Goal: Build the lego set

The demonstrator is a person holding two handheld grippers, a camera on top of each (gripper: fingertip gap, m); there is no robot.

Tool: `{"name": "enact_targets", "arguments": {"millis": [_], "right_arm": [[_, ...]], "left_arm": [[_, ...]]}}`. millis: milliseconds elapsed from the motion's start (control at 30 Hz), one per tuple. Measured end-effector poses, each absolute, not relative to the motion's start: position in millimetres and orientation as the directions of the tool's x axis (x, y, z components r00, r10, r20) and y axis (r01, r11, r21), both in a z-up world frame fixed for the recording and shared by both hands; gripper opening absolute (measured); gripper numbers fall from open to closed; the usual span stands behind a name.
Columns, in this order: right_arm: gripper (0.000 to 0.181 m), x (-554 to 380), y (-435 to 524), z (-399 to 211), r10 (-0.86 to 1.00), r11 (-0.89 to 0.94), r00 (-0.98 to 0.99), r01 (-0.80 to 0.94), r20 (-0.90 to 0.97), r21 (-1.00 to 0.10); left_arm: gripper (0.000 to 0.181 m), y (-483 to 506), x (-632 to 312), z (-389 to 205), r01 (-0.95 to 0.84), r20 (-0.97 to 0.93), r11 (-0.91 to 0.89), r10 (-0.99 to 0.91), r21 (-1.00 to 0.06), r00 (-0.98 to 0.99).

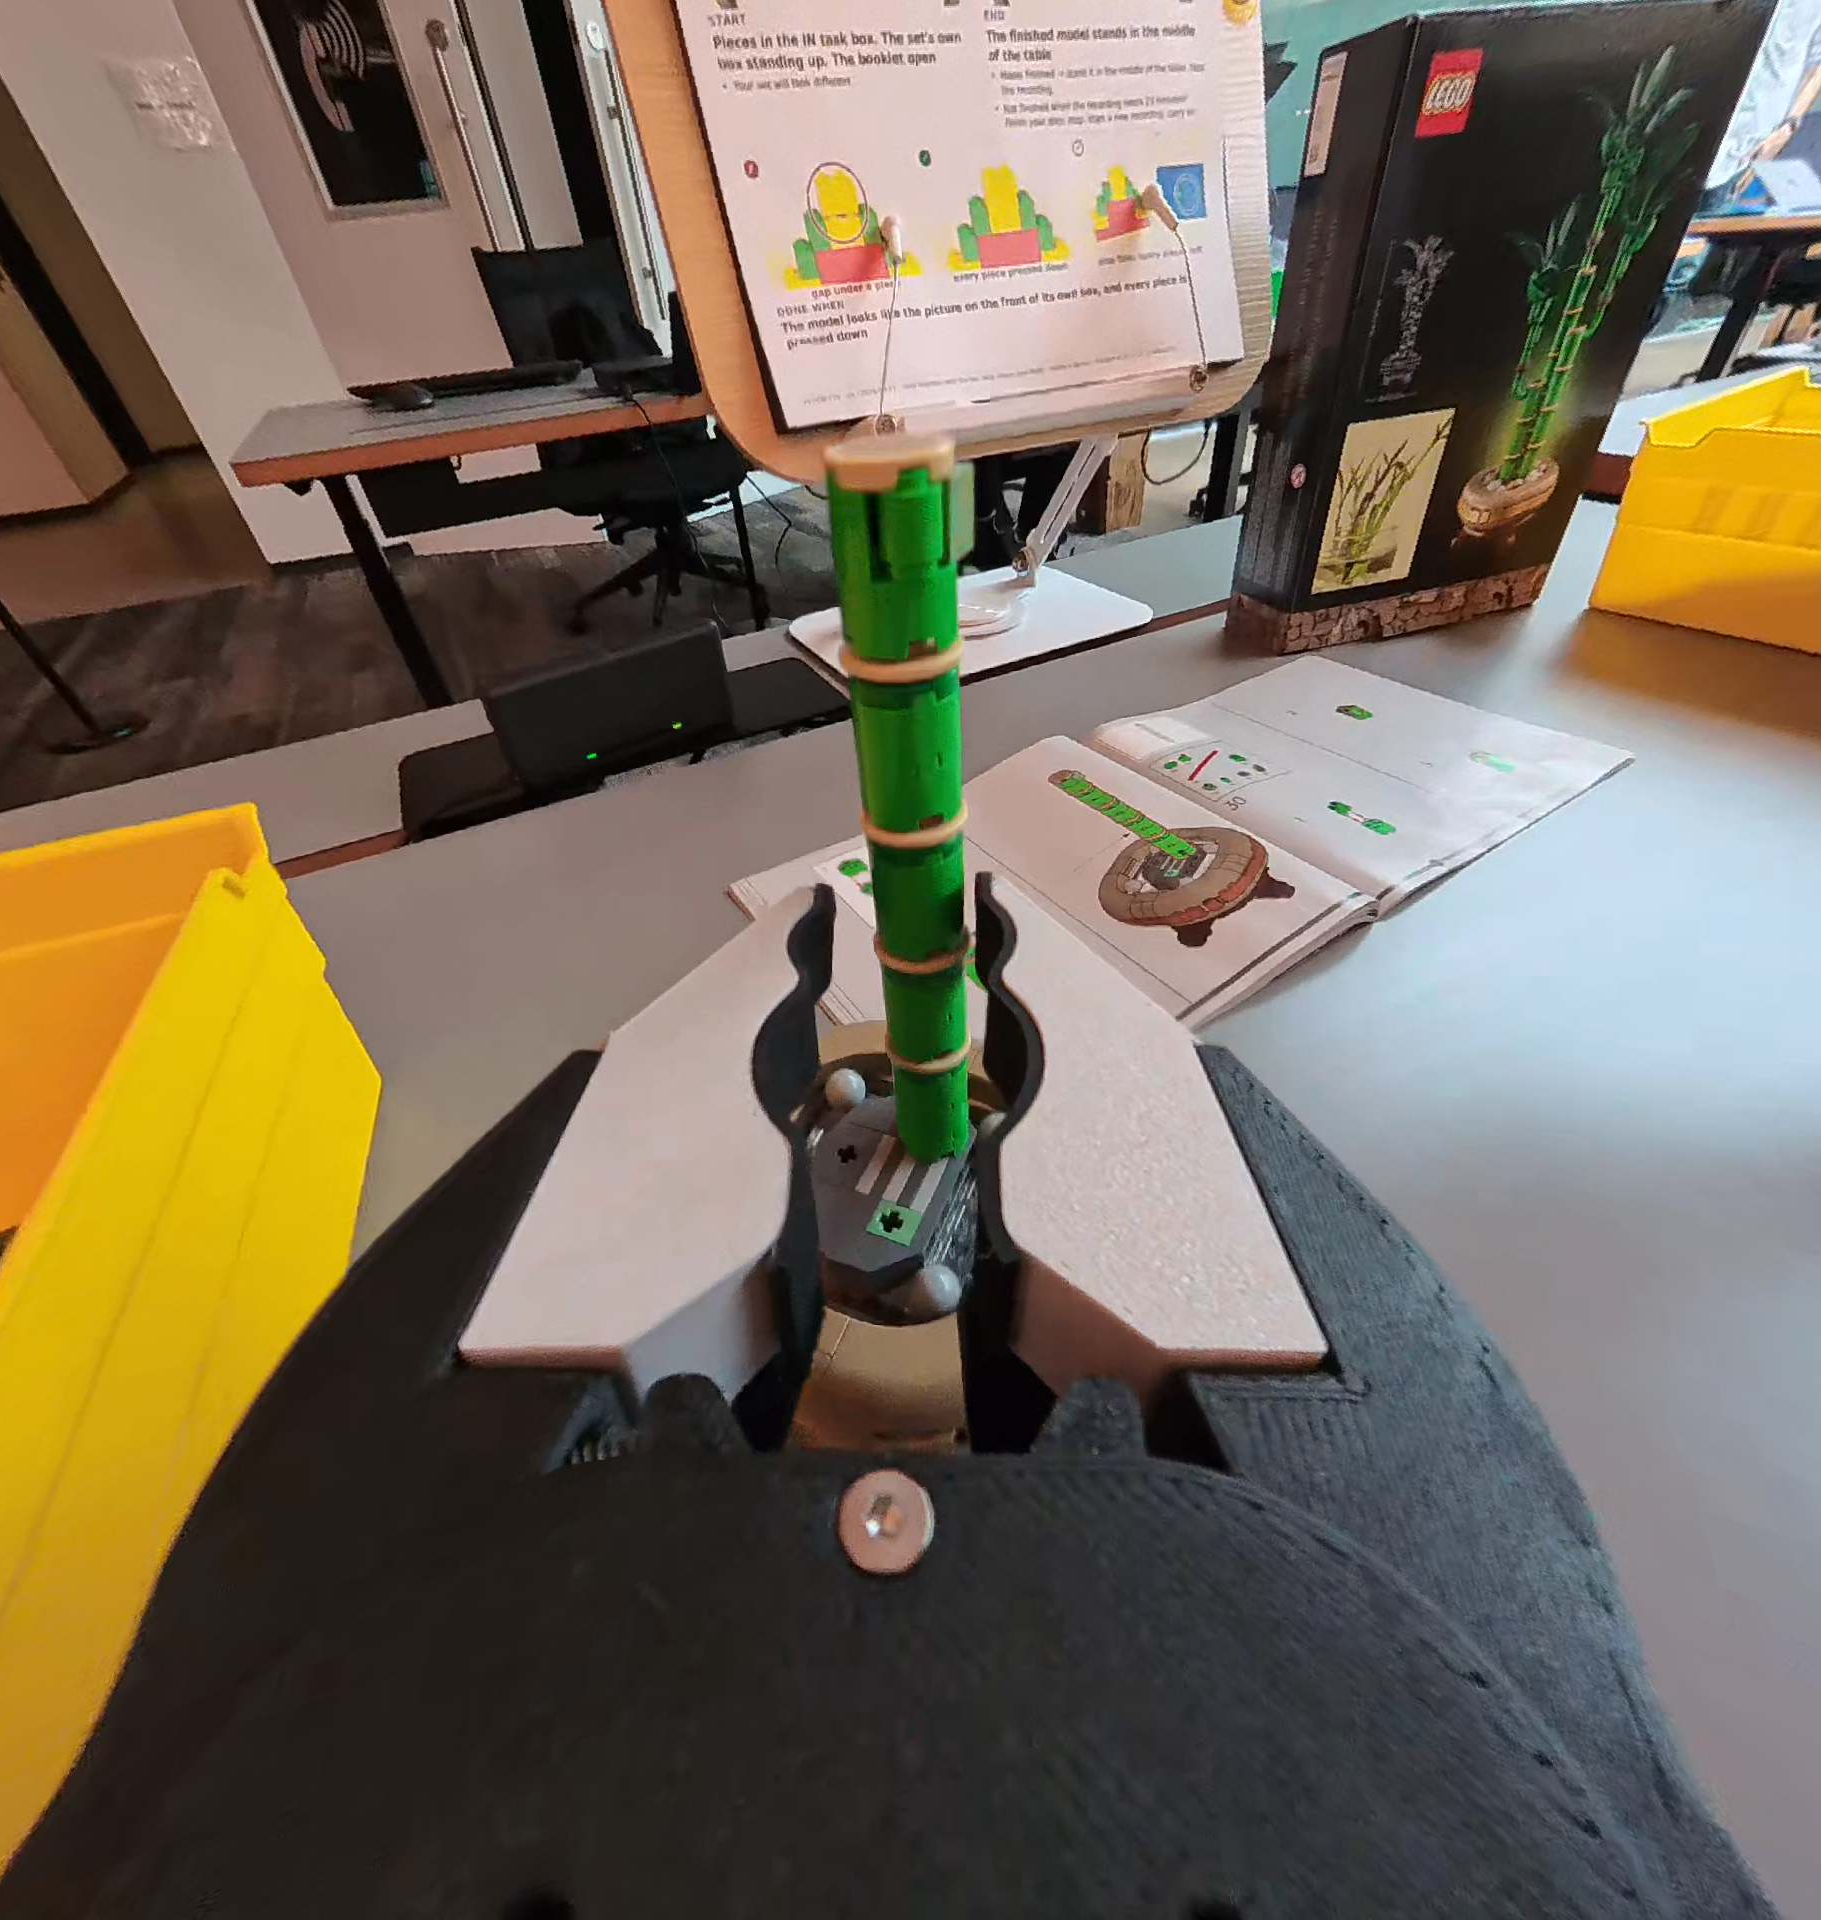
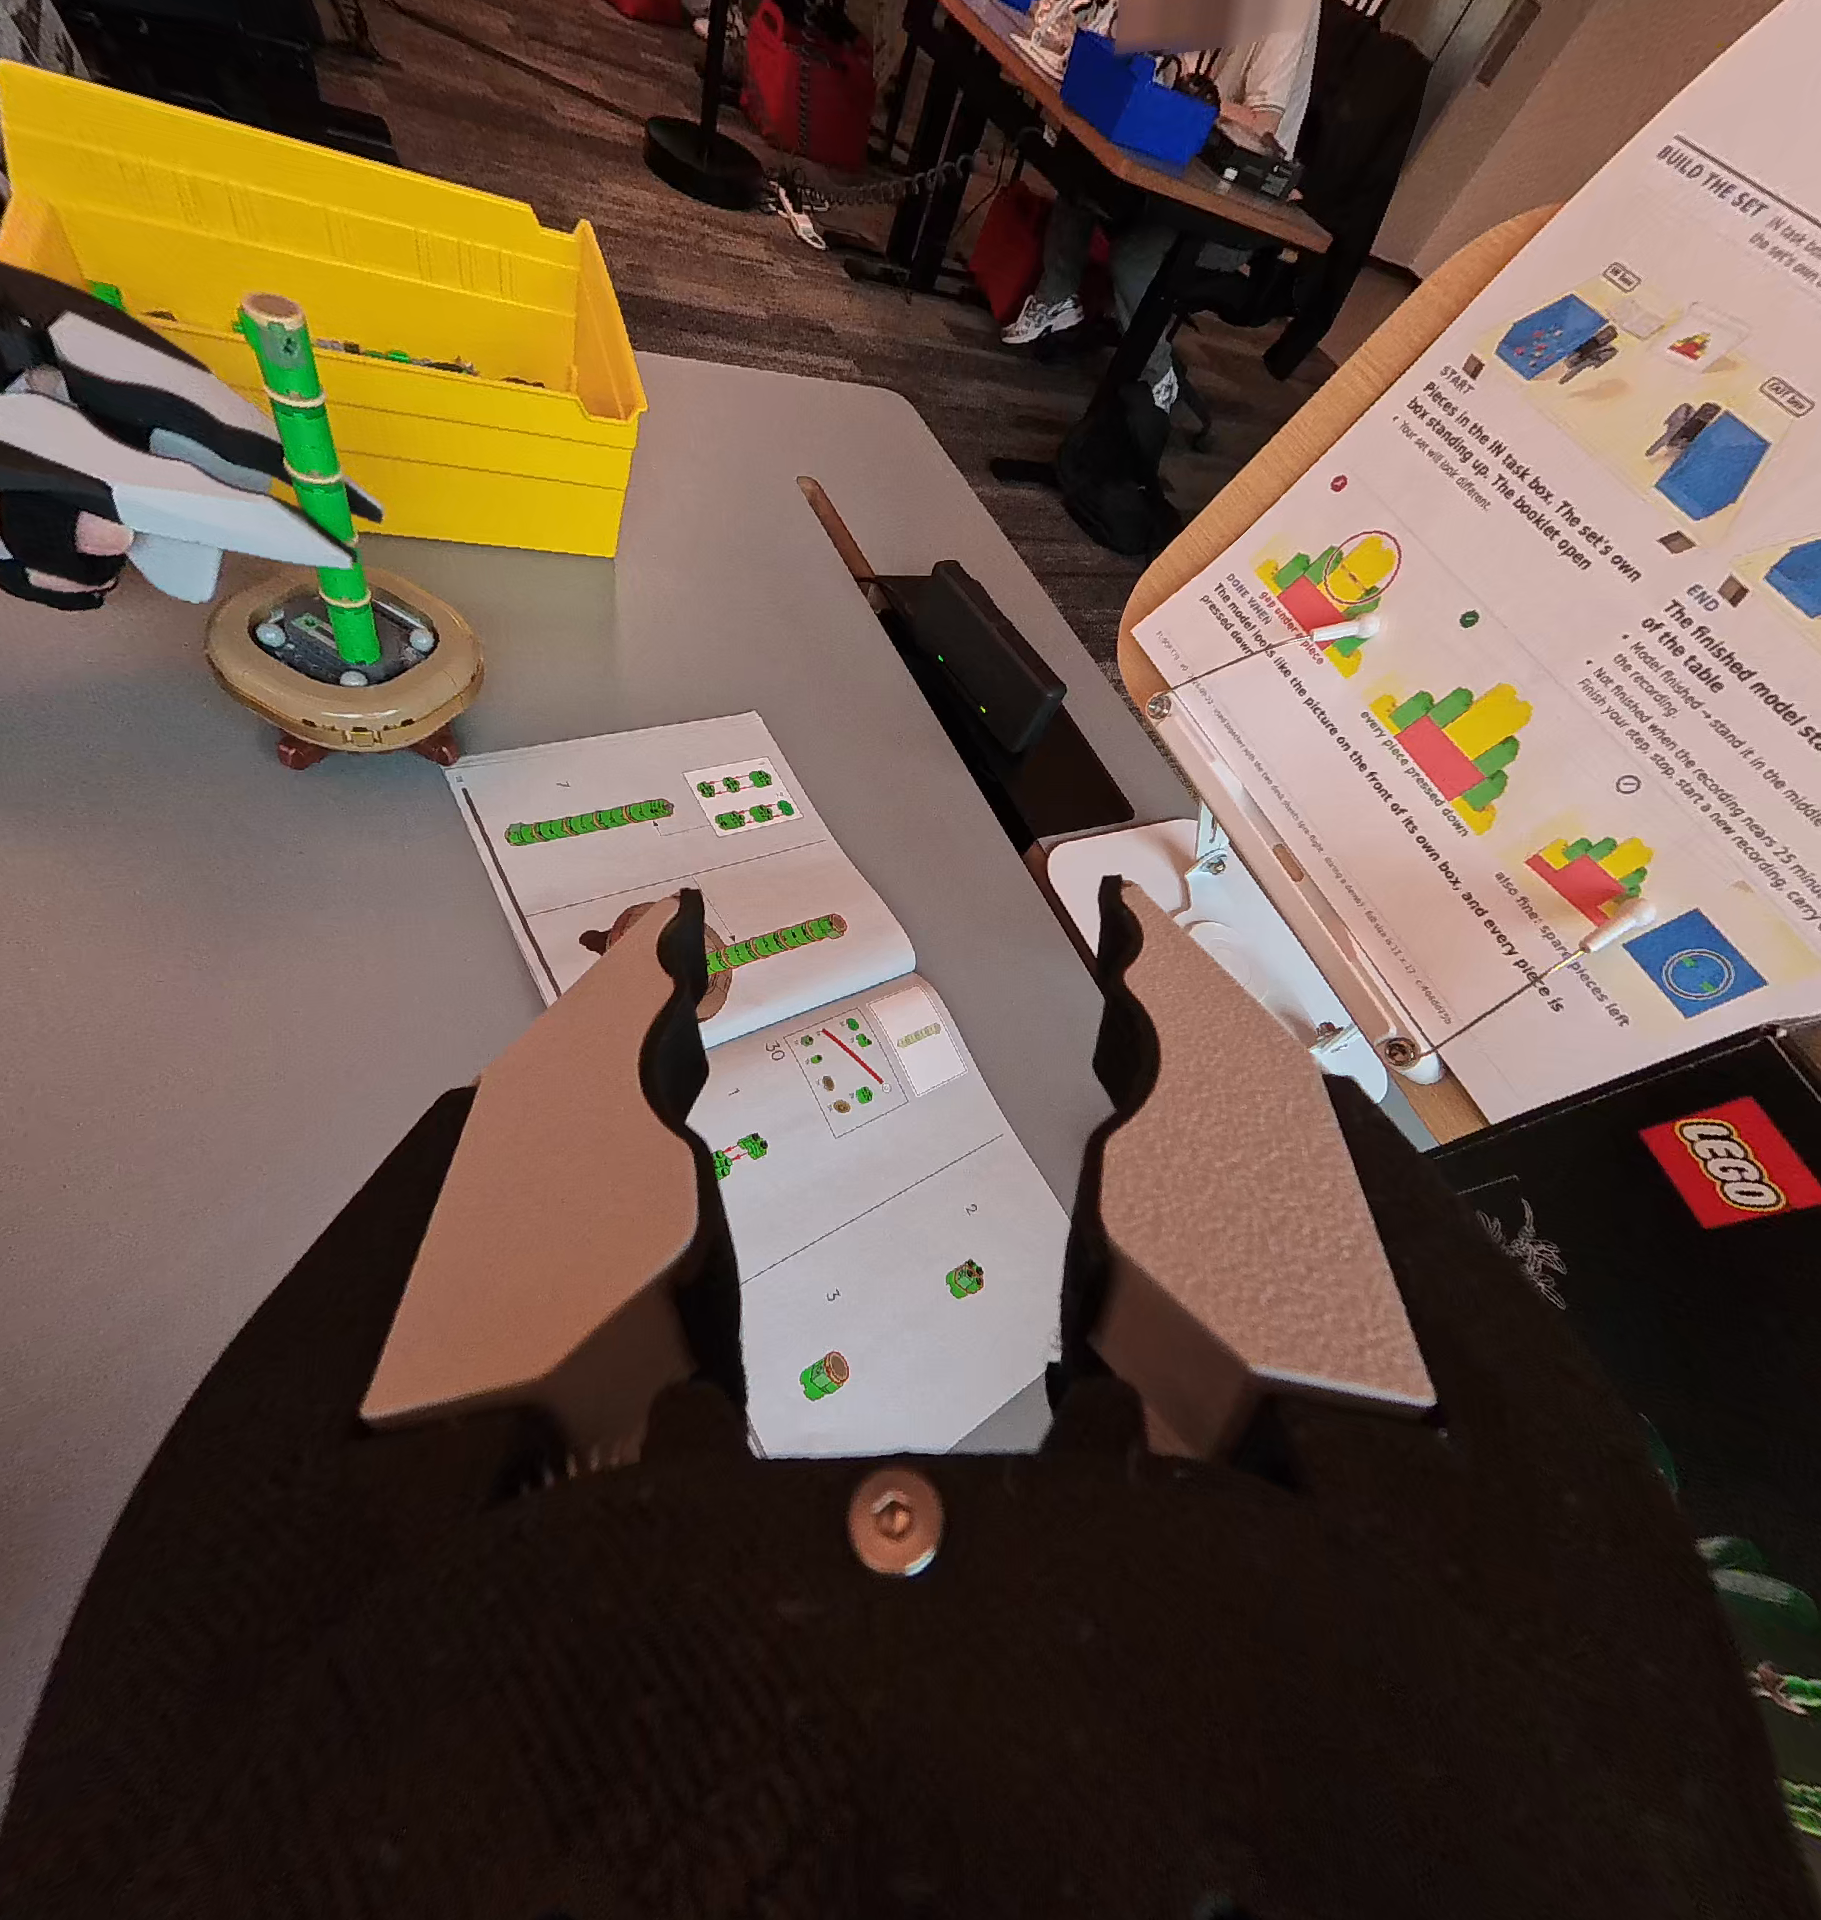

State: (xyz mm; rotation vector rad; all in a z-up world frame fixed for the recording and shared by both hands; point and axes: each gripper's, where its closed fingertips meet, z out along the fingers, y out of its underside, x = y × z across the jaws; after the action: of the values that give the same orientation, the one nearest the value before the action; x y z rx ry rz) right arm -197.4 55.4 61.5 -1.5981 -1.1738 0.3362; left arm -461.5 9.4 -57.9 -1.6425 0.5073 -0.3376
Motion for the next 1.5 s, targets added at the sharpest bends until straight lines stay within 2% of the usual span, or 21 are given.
{"name": "enact_targets", "arguments": {"millis": [233,633,1033,1200,1333,1433,1500], "right_arm": [[0.076,-198,56,57,0.814,0.053,0.469,0.527,0.342,-0.848],[0.076,-201,56,55,0.816,0.051,0.461,0.542,0.347,-0.839],[0.076,-201,56,53,0.822,0.048,0.454,0.547,0.344,-0.836],[0.076,-209,56,48,0.839,0.048,0.432,0.545,0.329,-0.837],[0.078,-236,49,38,0.884,0.073,0.356,0.535,0.303,-0.842],[0.09,-284,29,24,0.951,0.12,0.196,0.473,0.237,-0.873],[0.096,-323,1,5,0.989,0.128,0.008,0.424,0.146,-0.896]], "left_arm": [[0.015,4,-462,-75,-0.109,-0.009,-0.156,-0.535,-0.982,0.845],[0.014,4,-460,-84,-0.173,-0.046,-0.181,-0.552,-0.968,0.833],[0.014,3,-460,-82,-0.121,-0.011,-0.167,-0.546,-0.978,0.838],[0.044,-3,-468,-59,-0.074,-0.035,-0.054,-0.524,-0.996,0.851],[0.061,-6,-484,-70,-0.155,-0.099,-0.079,-0.48,-0.985,0.872],[0.082,-11,-484,-91,-0.232,-0.119,-0.168,-0.502,-0.958,0.857],[0.095,-13,-484,-103,-0.282,-0.135,-0.217,-0.516,-0.935,0.846]]}}
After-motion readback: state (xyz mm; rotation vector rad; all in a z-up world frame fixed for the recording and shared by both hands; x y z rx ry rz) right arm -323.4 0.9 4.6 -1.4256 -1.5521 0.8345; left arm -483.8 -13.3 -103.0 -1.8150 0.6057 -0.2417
